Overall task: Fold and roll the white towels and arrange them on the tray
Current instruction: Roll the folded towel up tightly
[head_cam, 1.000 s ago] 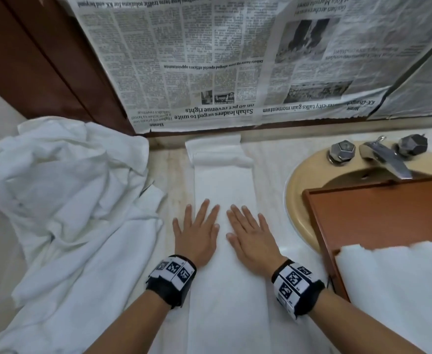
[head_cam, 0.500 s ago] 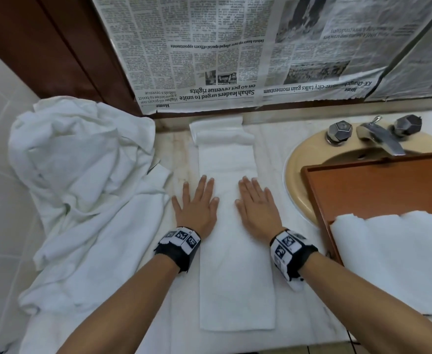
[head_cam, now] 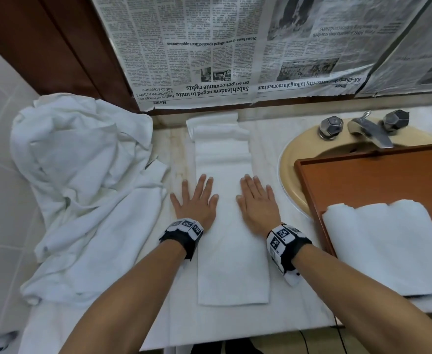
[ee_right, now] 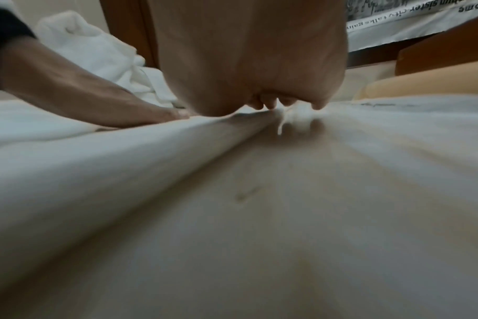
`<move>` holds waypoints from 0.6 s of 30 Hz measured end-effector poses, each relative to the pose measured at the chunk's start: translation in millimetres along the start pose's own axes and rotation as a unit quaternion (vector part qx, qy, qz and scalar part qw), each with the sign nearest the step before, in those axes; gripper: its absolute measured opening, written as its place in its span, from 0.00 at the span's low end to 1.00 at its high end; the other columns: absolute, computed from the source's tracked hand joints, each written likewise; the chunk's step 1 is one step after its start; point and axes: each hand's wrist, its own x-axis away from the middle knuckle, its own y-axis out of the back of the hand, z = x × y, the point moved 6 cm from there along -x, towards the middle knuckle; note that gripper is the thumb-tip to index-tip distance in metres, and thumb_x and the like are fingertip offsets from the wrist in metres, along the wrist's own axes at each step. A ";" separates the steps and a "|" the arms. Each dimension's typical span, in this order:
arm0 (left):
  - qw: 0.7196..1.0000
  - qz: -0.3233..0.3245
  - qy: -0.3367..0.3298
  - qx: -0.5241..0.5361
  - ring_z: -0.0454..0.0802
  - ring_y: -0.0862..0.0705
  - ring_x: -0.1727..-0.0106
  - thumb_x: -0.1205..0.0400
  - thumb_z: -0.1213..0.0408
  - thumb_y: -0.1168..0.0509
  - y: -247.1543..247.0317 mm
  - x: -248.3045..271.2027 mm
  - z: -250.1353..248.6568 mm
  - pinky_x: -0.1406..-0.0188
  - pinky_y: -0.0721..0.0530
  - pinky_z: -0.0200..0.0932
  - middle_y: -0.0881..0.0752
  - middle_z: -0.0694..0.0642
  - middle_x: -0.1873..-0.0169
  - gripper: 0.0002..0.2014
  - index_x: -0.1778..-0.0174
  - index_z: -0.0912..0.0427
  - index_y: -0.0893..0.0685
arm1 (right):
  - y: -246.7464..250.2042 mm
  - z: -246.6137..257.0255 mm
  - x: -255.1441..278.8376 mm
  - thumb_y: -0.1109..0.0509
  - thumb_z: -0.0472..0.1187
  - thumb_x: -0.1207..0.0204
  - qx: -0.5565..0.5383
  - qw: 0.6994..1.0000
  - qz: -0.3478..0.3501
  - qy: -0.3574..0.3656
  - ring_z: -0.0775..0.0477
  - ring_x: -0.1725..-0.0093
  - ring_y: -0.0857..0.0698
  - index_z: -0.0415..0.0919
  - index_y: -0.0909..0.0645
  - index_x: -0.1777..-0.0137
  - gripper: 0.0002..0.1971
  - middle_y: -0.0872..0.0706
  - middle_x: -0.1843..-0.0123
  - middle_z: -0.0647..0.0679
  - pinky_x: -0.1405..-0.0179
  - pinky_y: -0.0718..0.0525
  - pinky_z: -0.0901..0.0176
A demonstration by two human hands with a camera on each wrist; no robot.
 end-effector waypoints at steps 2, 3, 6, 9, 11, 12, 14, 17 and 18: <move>1.000 -0.005 0.000 0.019 0.56 0.66 0.13 0.11 0.41 0.64 4.3 5.0 -1.8 0.19 0.64 0.72 0.67 0.33 0.16 0.28 0.15 0.34 0.63 | -5.8 13.1 19.0 0.61 0.55 0.11 0.007 0.999 -0.003 0.050 0.53 0.12 0.59 0.46 0.55 0.11 0.30 0.57 0.11 0.54 0.14 0.59 0.42; 0.999 -0.007 -0.003 0.033 0.56 0.65 0.13 0.11 0.42 0.63 5.6 11.5 -2.7 0.18 0.63 0.72 0.65 0.34 0.15 0.28 0.14 0.34 0.62 | -10.9 18.8 30.1 0.63 0.57 0.12 0.016 0.997 0.005 0.069 0.53 0.12 0.59 0.47 0.55 0.11 0.31 0.57 0.11 0.54 0.14 0.59 0.41; 0.999 0.000 -0.035 0.030 0.55 0.63 0.13 0.10 0.43 0.63 -3.5 41.6 -3.3 0.18 0.63 0.71 0.64 0.33 0.15 0.26 0.15 0.30 0.60 | -28.0 20.6 52.7 0.69 0.62 0.16 0.040 0.995 0.027 0.082 0.52 0.12 0.62 0.50 0.58 0.11 0.35 0.61 0.11 0.57 0.15 0.62 0.41; 0.999 0.006 -0.042 -0.015 0.53 0.66 0.13 0.11 0.42 0.64 -18.3 64.3 10.1 0.18 0.63 0.71 0.68 0.31 0.17 0.26 0.17 0.28 0.64 | -29.4 9.4 54.9 0.76 0.66 0.19 0.055 0.995 0.031 0.079 0.53 0.13 0.64 0.52 0.61 0.12 0.38 0.64 0.12 0.58 0.16 0.65 0.42; 1.000 0.000 -0.019 -0.008 0.53 0.68 0.14 0.11 0.42 0.64 -21.9 69.8 19.9 0.18 0.64 0.71 0.68 0.31 0.17 0.26 0.17 0.28 0.66 | -24.2 0.6 50.5 0.73 0.63 0.17 0.053 0.996 0.028 0.061 0.54 0.13 0.65 0.52 0.63 0.12 0.35 0.66 0.13 0.60 0.15 0.64 0.42; 1.000 0.001 -0.009 -0.002 0.53 0.69 0.14 0.11 0.42 0.64 -23.5 72.4 22.0 0.18 0.65 0.71 0.67 0.32 0.16 0.26 0.17 0.28 0.66 | -21.9 -4.6 49.0 0.70 0.61 0.15 0.045 0.998 0.029 0.040 0.53 0.13 0.65 0.52 0.64 0.12 0.32 0.67 0.14 0.60 0.15 0.65 0.42; 1.000 -0.002 0.006 0.006 0.53 0.69 0.14 0.11 0.42 0.63 -26.0 81.1 20.7 0.18 0.65 0.70 0.66 0.33 0.16 0.27 0.16 0.30 0.66 | -17.4 -12.5 50.6 0.69 0.57 0.13 0.033 0.999 0.029 0.002 0.52 0.13 0.64 0.50 0.63 0.12 0.31 0.66 0.13 0.59 0.15 0.64 0.43; 0.999 -0.020 0.004 0.032 0.54 0.66 0.13 0.11 0.42 0.61 -25.7 102.0 11.9 0.17 0.63 0.69 0.66 0.36 0.15 0.28 0.15 0.33 0.64 | -12.0 -12.5 70.3 0.71 0.57 0.19 0.001 1.000 0.002 0.009 0.48 0.12 0.54 0.45 0.50 0.11 0.37 0.53 0.10 0.53 0.15 0.54 0.41; 0.999 -0.029 -0.006 0.031 0.53 0.65 0.13 0.11 0.41 0.59 -26.1 110.1 9.6 0.17 0.61 0.68 0.65 0.38 0.14 0.29 0.15 0.34 0.63 | -11.8 -11.6 81.6 0.68 0.56 0.18 -0.009 1.000 -0.012 0.024 0.46 0.12 0.48 0.44 0.43 0.13 0.37 0.46 0.11 0.51 0.15 0.50 0.41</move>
